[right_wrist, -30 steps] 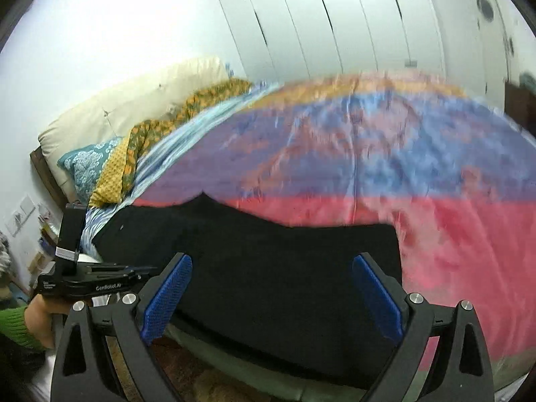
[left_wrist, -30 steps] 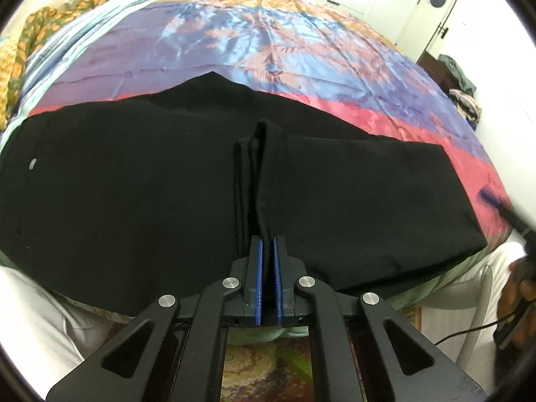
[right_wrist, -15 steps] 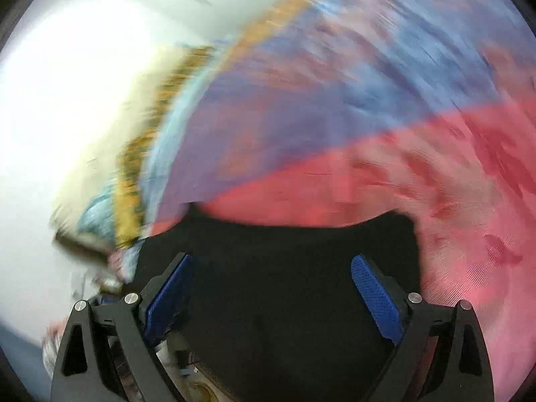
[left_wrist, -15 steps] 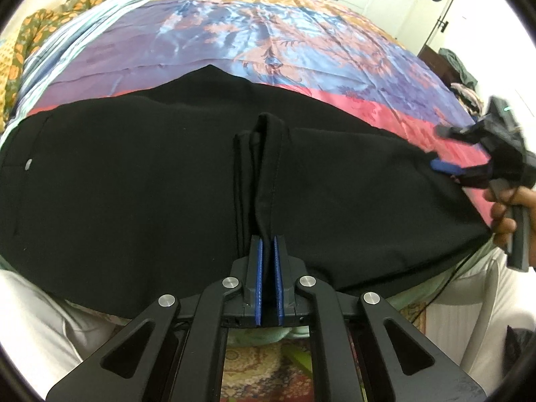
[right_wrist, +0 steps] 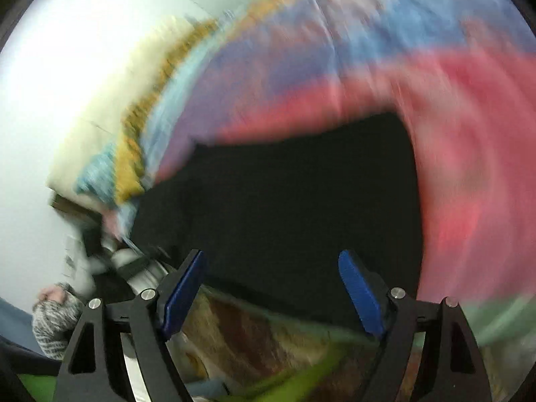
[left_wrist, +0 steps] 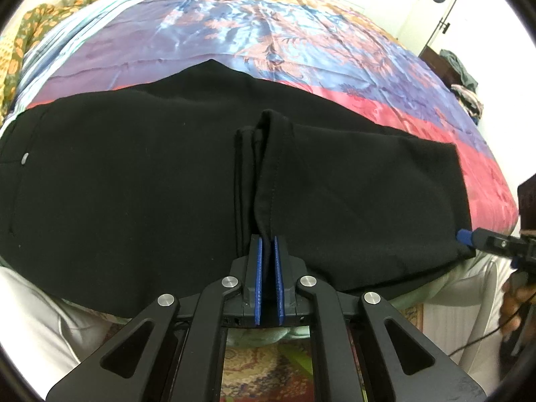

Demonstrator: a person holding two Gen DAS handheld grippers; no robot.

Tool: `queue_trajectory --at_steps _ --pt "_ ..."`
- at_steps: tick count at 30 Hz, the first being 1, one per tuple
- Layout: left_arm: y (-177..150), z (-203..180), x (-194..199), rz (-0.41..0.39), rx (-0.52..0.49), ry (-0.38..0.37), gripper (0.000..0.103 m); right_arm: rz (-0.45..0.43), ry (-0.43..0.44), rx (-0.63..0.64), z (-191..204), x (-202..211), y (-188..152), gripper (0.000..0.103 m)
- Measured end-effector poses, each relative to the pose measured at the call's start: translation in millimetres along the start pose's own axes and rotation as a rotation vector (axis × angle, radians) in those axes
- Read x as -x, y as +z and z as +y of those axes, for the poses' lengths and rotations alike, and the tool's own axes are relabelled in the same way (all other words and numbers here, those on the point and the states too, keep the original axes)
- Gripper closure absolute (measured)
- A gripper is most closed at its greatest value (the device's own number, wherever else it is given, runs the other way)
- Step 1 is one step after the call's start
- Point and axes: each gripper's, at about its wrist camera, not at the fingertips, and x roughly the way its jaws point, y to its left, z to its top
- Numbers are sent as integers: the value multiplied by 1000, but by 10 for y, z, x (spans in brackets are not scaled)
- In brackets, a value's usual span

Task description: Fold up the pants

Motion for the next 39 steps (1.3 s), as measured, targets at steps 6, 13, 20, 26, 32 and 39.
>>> queue_trajectory --at_steps 6,13,20,26,32,39 --pt "8 12 -16 5 2 0 97 -27 -7 20 43 -40 -18 19" --pt "9 2 -20 5 -3 4 97 -27 -45 65 102 -24 -17 17" --pt "11 4 -22 5 -2 4 97 -16 -87 128 195 -89 -28 11" --pt "10 13 -25 7 3 0 94 -19 -75 119 167 -85 -30 10" --pt "5 14 -23 7 4 -2 94 -20 -77 121 169 -87 -27 10" --pt "65 179 166 -24 93 -30 69 -28 -71 119 155 -79 -21 7"
